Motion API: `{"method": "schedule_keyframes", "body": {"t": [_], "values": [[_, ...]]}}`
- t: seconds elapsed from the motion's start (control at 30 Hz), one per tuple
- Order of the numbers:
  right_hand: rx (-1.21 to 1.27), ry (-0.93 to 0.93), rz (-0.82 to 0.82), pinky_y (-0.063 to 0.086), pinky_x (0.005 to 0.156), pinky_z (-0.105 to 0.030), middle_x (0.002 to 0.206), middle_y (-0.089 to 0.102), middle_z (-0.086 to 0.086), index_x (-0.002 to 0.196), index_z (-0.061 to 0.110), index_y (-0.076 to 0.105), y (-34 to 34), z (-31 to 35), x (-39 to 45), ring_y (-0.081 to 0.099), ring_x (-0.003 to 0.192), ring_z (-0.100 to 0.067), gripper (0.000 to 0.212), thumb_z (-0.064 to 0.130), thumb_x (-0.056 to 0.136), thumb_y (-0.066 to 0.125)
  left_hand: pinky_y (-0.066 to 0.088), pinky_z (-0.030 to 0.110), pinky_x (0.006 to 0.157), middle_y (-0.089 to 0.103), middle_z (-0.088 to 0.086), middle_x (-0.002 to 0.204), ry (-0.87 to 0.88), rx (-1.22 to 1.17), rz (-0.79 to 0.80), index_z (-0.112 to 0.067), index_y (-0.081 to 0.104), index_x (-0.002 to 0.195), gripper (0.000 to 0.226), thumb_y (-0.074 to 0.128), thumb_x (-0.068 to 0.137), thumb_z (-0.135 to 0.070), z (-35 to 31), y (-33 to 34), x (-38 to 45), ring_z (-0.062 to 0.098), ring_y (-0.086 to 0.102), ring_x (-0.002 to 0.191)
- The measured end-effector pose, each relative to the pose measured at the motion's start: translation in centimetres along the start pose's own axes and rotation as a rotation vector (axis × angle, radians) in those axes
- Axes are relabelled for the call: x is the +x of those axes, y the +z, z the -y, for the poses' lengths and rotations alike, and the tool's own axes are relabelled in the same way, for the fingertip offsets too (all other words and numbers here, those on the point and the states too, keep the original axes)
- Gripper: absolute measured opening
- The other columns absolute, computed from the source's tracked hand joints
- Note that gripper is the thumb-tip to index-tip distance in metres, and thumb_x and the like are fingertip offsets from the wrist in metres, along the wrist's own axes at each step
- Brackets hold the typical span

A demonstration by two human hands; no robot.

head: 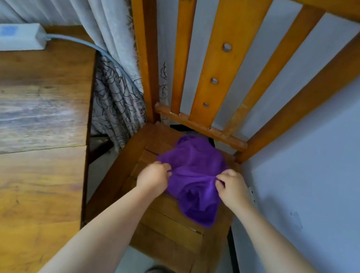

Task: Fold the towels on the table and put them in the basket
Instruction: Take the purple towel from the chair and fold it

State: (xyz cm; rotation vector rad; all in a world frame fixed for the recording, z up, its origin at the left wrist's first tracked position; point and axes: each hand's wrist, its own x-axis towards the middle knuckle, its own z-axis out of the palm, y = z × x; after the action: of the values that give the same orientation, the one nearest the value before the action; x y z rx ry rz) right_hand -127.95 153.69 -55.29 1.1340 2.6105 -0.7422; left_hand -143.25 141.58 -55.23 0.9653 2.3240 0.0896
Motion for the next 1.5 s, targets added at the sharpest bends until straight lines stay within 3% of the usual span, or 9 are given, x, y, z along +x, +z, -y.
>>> {"method": "schedule_keyframes", "body": {"t": [0.13, 0.3, 0.6, 0.8, 0.93, 1.03, 1.13, 1.23, 1.5], "values": [[0.007, -0.033, 0.067, 0.04, 0.094, -0.029, 0.124, 0.056, -0.012, 0.121, 0.005, 0.056, -5.9, 2.1, -2.7, 0.051, 0.114, -0.025, 0.032, 0.015, 0.096, 0.039, 0.045, 0.032, 0.086, 0.058, 0.012, 0.123, 0.071, 0.022, -0.009, -0.011, 0.054, 0.122, 0.03, 0.038, 0.099, -0.02, -1.0, -5.4, -3.5, 0.03, 0.055, 0.113], [0.089, -0.089, -0.052, 0.042, 0.078, -0.029, 0.108, 0.065, -0.017, 0.106, 0.001, 0.06, -16.4, 7.9, -5.6, 0.058, 0.102, -0.031, 0.027, 0.013, 0.096, 0.039, 0.044, 0.031, 0.086, 0.061, 0.014, 0.121, 0.044, -0.123, -0.157, -0.009, 0.053, 0.124, 0.032, 0.036, 0.099, -0.02, -3.3, -16.0, -9.5, 0.031, 0.055, 0.113], [0.2, -0.415, -0.351, 0.042, 0.086, -0.033, 0.112, 0.065, -0.019, 0.109, -0.002, 0.062, -31.4, 21.8, -10.6, 0.058, 0.106, -0.032, 0.025, 0.01, 0.093, 0.046, 0.043, 0.034, 0.083, 0.064, 0.018, 0.112, 0.008, -0.232, -0.677, -0.004, 0.062, 0.109, 0.027, 0.043, 0.096, -0.019, -2.7, -33.9, -22.2, 0.034, 0.056, 0.108], [0.378, -0.655, -0.535, 0.031, 0.068, -0.034, 0.094, 0.066, -0.031, 0.096, -0.012, 0.063, -35.8, 33.9, -15.2, 0.061, 0.089, -0.039, 0.021, 0.003, 0.09, 0.049, 0.039, 0.034, 0.081, 0.063, 0.023, 0.109, -0.024, -0.297, -1.059, 0.002, 0.062, 0.105, 0.026, 0.043, 0.096, -0.014, 1.2, -43.6, -31.4, 0.035, 0.056, 0.103], [0.43, -0.793, -0.562, 0.03, 0.064, -0.033, 0.085, 0.066, -0.026, 0.094, -0.007, 0.064, -35.6, 42.6, -19.3, 0.058, 0.079, -0.033, 0.02, 0.005, 0.09, 0.048, 0.036, 0.033, 0.085, 0.063, 0.022, 0.113, -0.068, -0.301, -1.212, 0.001, 0.061, 0.109, 0.027, 0.043, 0.096, -0.014, 7.5, -48.0, -37.5, 0.033, 0.055, 0.108], [0.433, -0.856, -0.505, 0.03, 0.06, -0.027, 0.074, 0.058, -0.013, 0.092, -0.003, 0.064, -32.9, 48.3, -21.6, 0.049, 0.071, -0.023, 0.02, 0.006, 0.091, 0.046, 0.036, 0.03, 0.084, 0.063, 0.019, 0.114, -0.112, -0.292, -1.236, -0.002, 0.061, 0.113, 0.028, 0.045, 0.096, -0.017, 13.5, -49.1, -40.8, 0.031, 0.055, 0.108], [0.407, -0.866, -0.473, 0.03, 0.059, -0.027, 0.073, 0.055, -0.011, 0.092, -0.004, 0.064, -29.6, 51.8, -22.8, 0.047, 0.072, -0.023, 0.021, 0.007, 0.091, 0.046, 0.033, 0.027, 0.083, 0.064, 0.019, 0.114, -0.103, -0.271, -1.21, -0.001, 0.061, 0.113, 0.027, 0.045, 0.096, -0.015, 18.5, -48.2, -42.9, 0.031, 0.055, 0.108], [0.334, -0.858, -0.356, 0.032, 0.054, -0.016, 0.076, 0.055, -0.008, 0.091, -0.001, 0.064, -23.8, 55.2, -23.1, 0.047, 0.075, -0.02, 0.019, 0.007, 0.091, 0.047, 0.037, 0.027, 0.082, 0.065, 0.017, 0.111, -0.119, -0.276, -1.051, -0.002, 0.063, 0.111, 0.026, 0.047, 0.095, -0.014, 26.0, -45.0, -43.9, 0.03, 0.057, 0.105], [0.125, -0.776, -0.006, 0.027, 0.062, -0.021, 0.081, 0.056, -0.009, 0.093, -0.004, 0.064, -8.3, 57.5, -21.8, 0.049, 0.08, -0.018, 0.018, 0.004, 0.09, 0.049, 0.043, 0.031, 0.091, 0.065, 0.014, 0.114, -0.245, -0.315, -0.599, -0.006, 0.066, 0.11, 0.024, 0.052, 0.093, -0.016, 39.3, -33.0, -42.4, 0.028, 0.057, 0.11]]}}
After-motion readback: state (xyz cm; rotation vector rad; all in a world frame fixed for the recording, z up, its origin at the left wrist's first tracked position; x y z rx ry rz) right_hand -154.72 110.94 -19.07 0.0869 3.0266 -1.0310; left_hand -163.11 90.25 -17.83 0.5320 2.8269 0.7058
